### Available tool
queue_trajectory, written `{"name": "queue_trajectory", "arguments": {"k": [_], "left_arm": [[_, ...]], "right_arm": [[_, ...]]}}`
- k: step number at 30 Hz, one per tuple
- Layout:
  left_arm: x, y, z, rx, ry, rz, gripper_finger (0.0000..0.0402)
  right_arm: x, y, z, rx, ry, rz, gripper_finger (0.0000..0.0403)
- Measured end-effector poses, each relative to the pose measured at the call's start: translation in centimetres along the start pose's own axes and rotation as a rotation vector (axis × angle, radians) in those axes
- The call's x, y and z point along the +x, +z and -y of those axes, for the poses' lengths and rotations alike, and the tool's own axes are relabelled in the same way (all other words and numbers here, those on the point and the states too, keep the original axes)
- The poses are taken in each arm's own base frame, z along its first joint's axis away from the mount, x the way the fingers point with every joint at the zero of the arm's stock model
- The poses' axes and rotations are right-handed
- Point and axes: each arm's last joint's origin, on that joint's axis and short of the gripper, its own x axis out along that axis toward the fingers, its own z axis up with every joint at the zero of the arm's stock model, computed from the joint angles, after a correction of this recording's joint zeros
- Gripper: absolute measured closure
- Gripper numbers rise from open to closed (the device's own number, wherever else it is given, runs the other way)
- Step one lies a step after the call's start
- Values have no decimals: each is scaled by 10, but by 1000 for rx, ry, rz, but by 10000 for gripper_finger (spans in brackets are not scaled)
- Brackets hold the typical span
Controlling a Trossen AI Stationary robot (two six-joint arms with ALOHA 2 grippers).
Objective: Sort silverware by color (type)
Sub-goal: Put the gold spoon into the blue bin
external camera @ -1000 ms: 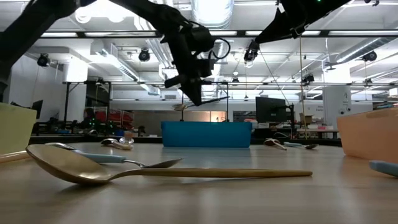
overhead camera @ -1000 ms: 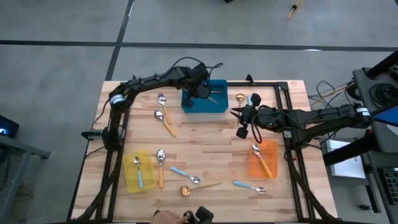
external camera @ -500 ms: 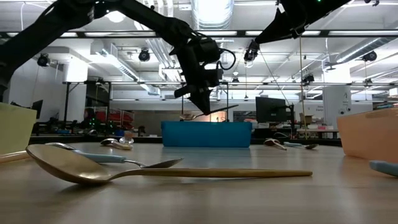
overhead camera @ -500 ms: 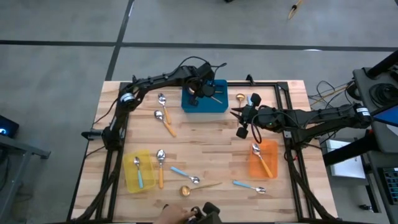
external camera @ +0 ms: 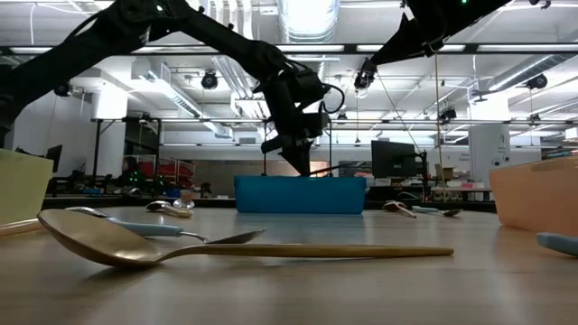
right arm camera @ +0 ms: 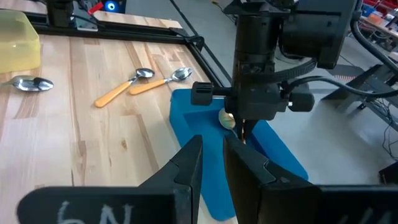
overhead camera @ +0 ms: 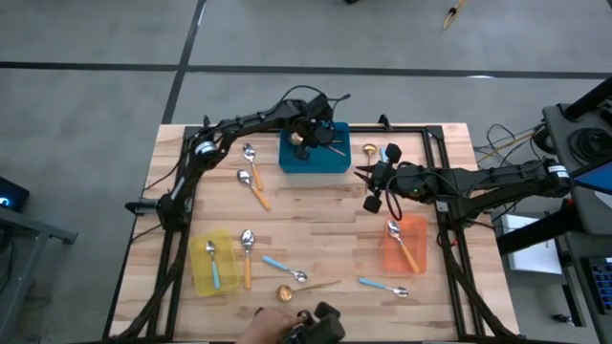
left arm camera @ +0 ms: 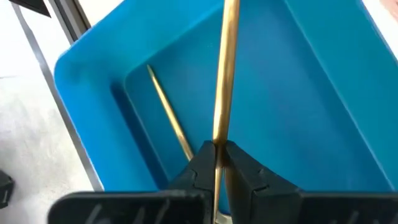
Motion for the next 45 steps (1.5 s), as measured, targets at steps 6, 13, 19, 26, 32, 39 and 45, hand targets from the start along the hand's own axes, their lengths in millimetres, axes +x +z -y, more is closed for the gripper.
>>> {"name": "queue_trajectory", "arguments": {"k": [6, 13, 19, 26, 32, 39, 45], "left_arm": [[4, -9, 0, -20, -19, -9, 401], [6, -14, -2, -47, -26, -2, 401], [6, -14, -1, -61, -32, 7, 401], [7, -15, 0, -95, -40, 7, 401], [7, -16, -1, -109, -41, 6, 401], [7, -16, 0, -109, -45, 4, 401], [7, -16, 0, -117, -48, 2, 401]], "right_arm": [[0, 0, 0, 0, 0, 0, 347], [0, 0, 0, 0, 0, 0, 347], [0, 0, 0, -1, 0, 0, 347], [0, 0, 0, -1, 0, 0, 347], [0, 0, 0, -1, 0, 0, 347], [0, 0, 0, 0, 0, 0, 347], [0, 0, 0, 0, 0, 0, 347]]}}
